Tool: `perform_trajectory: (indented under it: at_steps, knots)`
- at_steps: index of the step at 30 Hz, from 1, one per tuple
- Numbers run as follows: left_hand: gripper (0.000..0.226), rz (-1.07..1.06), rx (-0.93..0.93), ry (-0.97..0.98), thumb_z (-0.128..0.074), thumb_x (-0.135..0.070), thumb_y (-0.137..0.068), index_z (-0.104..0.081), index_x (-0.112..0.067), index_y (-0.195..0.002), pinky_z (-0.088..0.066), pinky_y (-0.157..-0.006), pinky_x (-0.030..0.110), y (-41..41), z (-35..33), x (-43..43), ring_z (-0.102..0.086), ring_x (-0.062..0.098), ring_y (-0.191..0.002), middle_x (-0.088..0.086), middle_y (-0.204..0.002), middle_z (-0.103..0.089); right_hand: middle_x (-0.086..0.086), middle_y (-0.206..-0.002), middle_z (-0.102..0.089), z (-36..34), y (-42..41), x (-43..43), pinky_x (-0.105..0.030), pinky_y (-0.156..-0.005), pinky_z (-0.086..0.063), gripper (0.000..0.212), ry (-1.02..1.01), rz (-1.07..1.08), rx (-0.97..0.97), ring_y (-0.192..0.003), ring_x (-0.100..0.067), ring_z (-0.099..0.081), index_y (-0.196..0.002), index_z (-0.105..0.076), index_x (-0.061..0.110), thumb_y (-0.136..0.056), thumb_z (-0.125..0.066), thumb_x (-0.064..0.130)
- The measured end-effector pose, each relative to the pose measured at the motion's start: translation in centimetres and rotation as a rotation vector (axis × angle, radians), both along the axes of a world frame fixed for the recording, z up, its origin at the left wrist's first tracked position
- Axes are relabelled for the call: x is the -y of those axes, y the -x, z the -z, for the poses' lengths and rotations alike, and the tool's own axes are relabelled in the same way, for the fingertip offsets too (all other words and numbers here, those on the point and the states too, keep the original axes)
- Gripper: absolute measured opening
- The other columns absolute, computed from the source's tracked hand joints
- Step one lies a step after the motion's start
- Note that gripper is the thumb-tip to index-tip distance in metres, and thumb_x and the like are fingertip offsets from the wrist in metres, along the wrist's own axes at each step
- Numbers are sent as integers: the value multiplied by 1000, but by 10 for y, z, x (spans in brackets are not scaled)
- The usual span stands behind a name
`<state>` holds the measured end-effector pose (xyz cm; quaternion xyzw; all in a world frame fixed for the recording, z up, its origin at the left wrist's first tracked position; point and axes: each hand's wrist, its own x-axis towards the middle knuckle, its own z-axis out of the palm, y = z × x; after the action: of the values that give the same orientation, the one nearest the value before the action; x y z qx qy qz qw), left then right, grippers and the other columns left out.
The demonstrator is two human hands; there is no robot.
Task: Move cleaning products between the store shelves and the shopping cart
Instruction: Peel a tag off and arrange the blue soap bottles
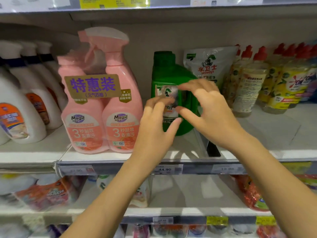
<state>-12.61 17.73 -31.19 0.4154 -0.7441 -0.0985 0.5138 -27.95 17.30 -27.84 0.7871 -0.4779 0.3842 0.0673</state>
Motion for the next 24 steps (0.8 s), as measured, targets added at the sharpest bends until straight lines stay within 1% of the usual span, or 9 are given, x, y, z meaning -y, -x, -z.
perform_trajectory:
  at_steps: [2,4,6,9,11,14,18,21,24]
  knots:
    - [23,35,-137,-47,-66,-15,-89,-61,-17,-112,-52,-87,23,-6,0,-19,-60,5,-100,-2,-109,-63,-6,-113,-61,10,-2,-19,-25,-95,-39,34,106,-61,82,-110,-22,-52,-118,-63,9,-91,-59,30]
    - [13,39,-212,-68,-66,-13,-89,-65,-15,-102,-52,-79,19,-14,2,-38,-65,6,-91,-4,-98,-67,0,-103,-62,21,-6,-40,-20,-87,-43,24,104,-157,196,-99,-14,-56,-109,-66,10,-92,-60,26]
    - [6,21,-239,-106,-66,-14,-89,-66,-13,-95,-49,-75,15,-24,9,-61,-65,5,-85,-6,-90,-68,5,-96,-64,31,-12,-59,-18,-81,-47,15,4,-263,358,-91,-8,-59,-103,-66,13,-91,-64,21]
    - [2,-12,-314,-222,-65,-16,-91,-66,-14,-90,-51,-71,26,-41,26,-96,-65,16,-78,-1,-81,-68,10,-90,-66,48,-30,-80,-18,-77,-50,9,-211,-433,527,-87,-9,-63,-97,-66,18,-89,-65,18]
    - [8,-85,-355,-248,-65,-21,-91,-64,-16,-85,-49,-69,29,-57,42,-117,-61,16,-73,-2,-76,-65,11,-87,-67,62,-46,-89,-15,-75,-48,6,-310,-519,558,-83,-8,-63,-94,-67,18,-89,-65,18]
    - [10,-213,-373,-300,-61,-26,-90,-63,-19,-83,-49,-69,31,-84,65,-151,-61,17,-72,-3,-74,-63,9,-83,-67,83,-77,-106,-13,-72,-45,2,-451,-622,579,-77,-5,-62,-90,-68,14,-90,-66,14]
    - [12,-397,-438,-356,-62,-26,-91,-64,-15,-85,-48,-69,33,-124,93,-203,-62,24,-74,2,-76,-65,5,-82,-68,105,-127,-131,-19,-72,-48,2,-652,-787,594,-77,-8,-63,-91,-68,10,-91,-66,9]
    - [8,-537,-485,-374,-64,-20,-92,-64,-15,-86,-48,-66,27,-157,112,-240,-61,19,-71,2,-76,-66,3,-81,-67,120,-168,-149,-19,-71,-48,6,-755,-870,553,-75,-8,-63,-89,-67,12,-90,-66,7]
    - [7,-654,-548,-389,-64,-13,-91,-64,-16,-85,-47,-66,19,-188,128,-276,-59,12,-71,1,-77,-66,2,-81,-68,133,-212,-166,-25,-71,-51,4,-822,-950,511,-77,-15,-64,-90,-67,14,-90,-67,9]
